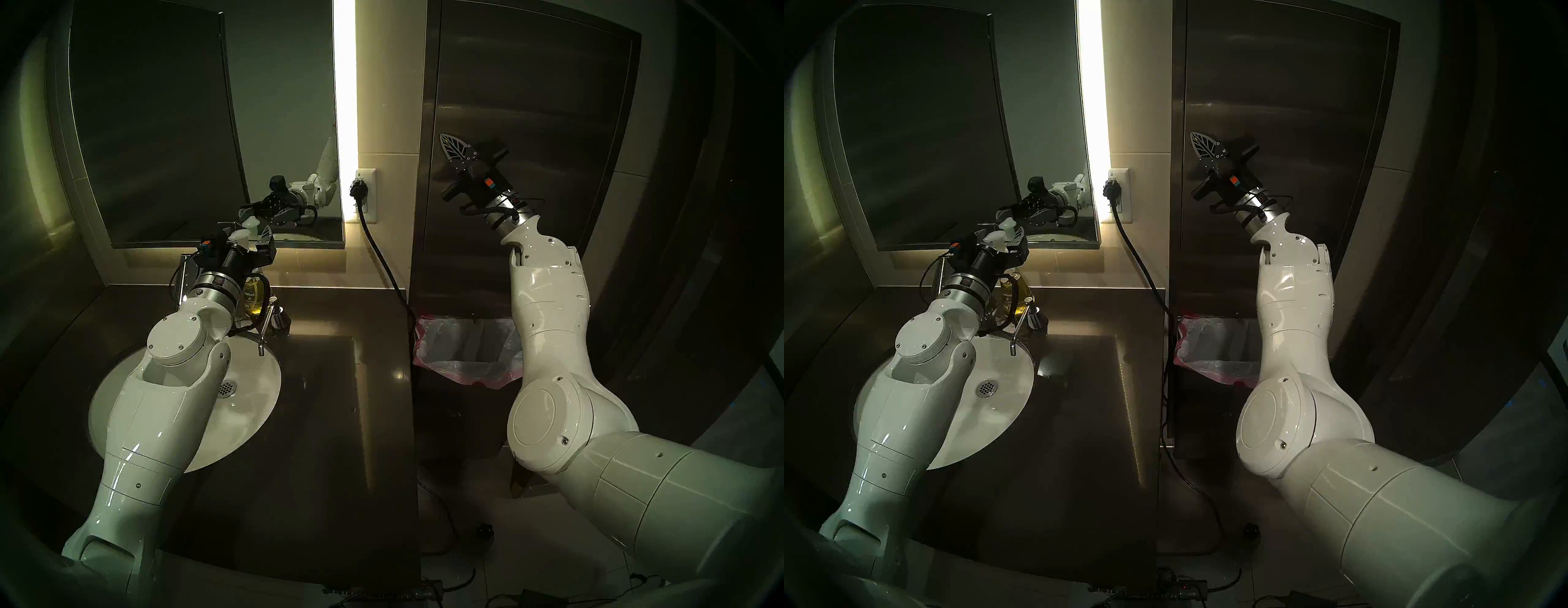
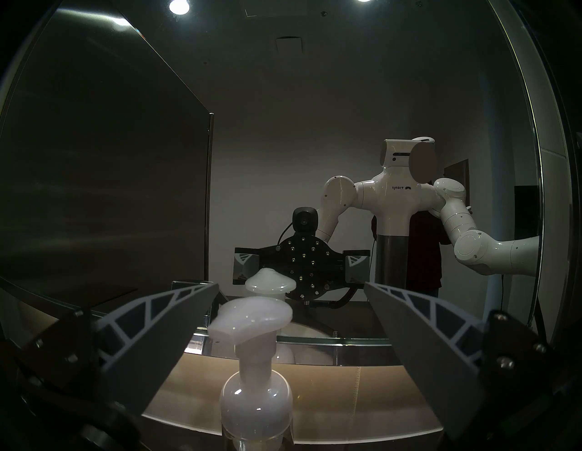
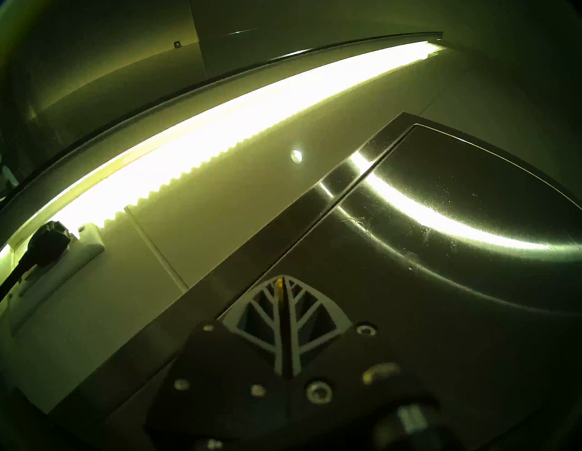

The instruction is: Twist key and open towel dispenser

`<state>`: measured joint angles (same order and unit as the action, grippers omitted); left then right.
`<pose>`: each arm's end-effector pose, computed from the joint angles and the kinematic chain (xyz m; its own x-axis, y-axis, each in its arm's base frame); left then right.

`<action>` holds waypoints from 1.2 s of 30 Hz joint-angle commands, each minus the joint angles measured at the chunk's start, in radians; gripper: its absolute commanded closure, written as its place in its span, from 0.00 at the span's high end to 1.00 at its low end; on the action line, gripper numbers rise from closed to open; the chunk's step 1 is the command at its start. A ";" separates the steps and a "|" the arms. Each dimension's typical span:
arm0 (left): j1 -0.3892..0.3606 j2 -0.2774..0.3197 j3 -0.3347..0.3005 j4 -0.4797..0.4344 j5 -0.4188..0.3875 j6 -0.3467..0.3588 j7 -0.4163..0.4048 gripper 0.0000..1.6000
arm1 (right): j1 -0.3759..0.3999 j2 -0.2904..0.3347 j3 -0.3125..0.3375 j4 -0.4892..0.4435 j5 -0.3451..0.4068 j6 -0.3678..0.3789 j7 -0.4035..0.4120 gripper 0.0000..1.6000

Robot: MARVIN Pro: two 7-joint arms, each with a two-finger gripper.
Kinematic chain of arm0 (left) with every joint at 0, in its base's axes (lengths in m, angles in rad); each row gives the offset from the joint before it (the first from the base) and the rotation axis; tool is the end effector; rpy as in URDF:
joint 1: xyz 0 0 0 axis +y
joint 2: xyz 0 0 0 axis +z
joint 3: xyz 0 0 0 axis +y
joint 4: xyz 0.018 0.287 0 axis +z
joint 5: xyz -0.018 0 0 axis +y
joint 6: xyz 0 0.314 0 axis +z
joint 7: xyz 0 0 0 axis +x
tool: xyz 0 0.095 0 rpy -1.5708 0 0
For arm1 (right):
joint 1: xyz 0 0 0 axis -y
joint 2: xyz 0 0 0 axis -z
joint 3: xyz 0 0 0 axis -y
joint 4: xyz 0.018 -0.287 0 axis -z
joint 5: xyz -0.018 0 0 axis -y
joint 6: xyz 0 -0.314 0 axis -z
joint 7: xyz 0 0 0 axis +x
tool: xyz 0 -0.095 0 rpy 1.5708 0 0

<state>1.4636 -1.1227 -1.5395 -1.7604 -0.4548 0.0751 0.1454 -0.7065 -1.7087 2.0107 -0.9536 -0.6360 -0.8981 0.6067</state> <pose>0.4451 0.1004 -0.1714 -0.1876 0.0100 0.9822 0.0323 -0.9993 0.0163 0.5874 0.0079 -0.0842 -0.8015 0.3599 0.4776 0.0554 -0.7505 0.6586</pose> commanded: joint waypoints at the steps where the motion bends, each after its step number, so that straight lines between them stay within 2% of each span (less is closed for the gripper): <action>1: -0.033 -0.001 -0.007 -0.027 -0.001 -0.013 -0.001 1.00 | 0.049 -0.033 0.052 -0.009 0.025 0.008 -0.098 0.00; 11: -0.033 -0.001 -0.007 -0.027 -0.001 -0.013 -0.001 1.00 | 0.049 -0.093 0.092 0.013 0.049 -0.002 -0.136 0.00; 36: -0.033 -0.001 -0.007 -0.027 -0.001 -0.013 -0.002 1.00 | 0.040 -0.173 0.162 0.029 0.058 0.002 -0.170 0.00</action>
<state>1.4636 -1.1227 -1.5395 -1.7604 -0.4547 0.0752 0.1453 -0.7130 -1.8732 2.1424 -0.9068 -0.5988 -0.9058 0.4950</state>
